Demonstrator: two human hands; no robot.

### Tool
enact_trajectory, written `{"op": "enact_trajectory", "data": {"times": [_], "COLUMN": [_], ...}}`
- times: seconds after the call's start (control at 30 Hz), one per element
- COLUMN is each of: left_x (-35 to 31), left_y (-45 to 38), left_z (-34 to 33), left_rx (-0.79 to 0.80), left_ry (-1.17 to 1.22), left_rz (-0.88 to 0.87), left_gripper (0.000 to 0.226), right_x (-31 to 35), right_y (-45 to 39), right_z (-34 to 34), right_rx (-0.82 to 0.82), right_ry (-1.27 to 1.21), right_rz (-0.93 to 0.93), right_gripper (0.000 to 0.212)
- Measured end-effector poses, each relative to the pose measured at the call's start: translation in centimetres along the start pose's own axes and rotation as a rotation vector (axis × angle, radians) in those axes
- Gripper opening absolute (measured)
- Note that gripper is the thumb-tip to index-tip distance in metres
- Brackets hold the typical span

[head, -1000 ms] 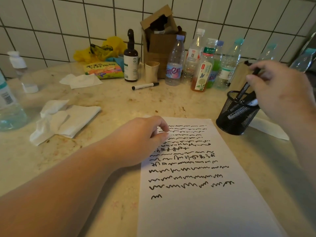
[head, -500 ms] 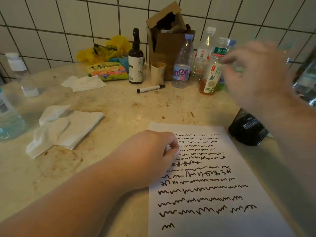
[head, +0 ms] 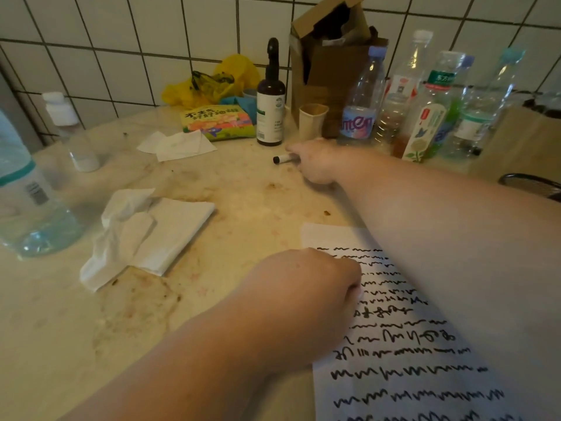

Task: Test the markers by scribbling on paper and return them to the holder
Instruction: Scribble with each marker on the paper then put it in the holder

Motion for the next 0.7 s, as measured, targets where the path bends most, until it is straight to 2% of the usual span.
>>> {"op": "enact_trajectory", "data": {"times": [0.13,0.23,0.4,0.53,0.7], "left_x": [0.0,0.2,0.1,-0.1,-0.3], "left_y": [0.1,0.2,0.4,0.4,0.6], "left_z": [0.0,0.2,0.5,0.7,0.6], "left_rx": [-0.002,-0.007,0.004,0.007,0.003], "left_ry": [-0.002,0.014,0.025,0.024,0.031], "left_rz": [-0.016,-0.015,-0.005,0.014,0.041], "left_gripper": [0.027,0.025,0.021,0.021,0.021], "right_x": [-0.4,-0.5,-0.2,-2.4,-5.0], "right_y": [-0.9,0.4,8.8,17.7,26.5], "right_z": [0.5,1.5,4.4,3.9,3.4], "right_rx": [-0.174,-0.237,-0.265,-0.095,-0.141], "right_ry": [0.094,-0.002,-0.495,-0.909,-1.197], "right_rz": [-0.058,-0.059,0.036,-0.068,-0.207], "right_gripper": [0.034,0.026,0.016,0.015,0.023]}}
Point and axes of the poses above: each hand's wrist, its own y-axis away from the middle knuckle, its own z-axis out of the back of the hand, x = y × z, the point moved 6 cm from there along -y, towards the middle knuckle, and after that the axes turned 10 degrees about -y, right-handed, at the moved point
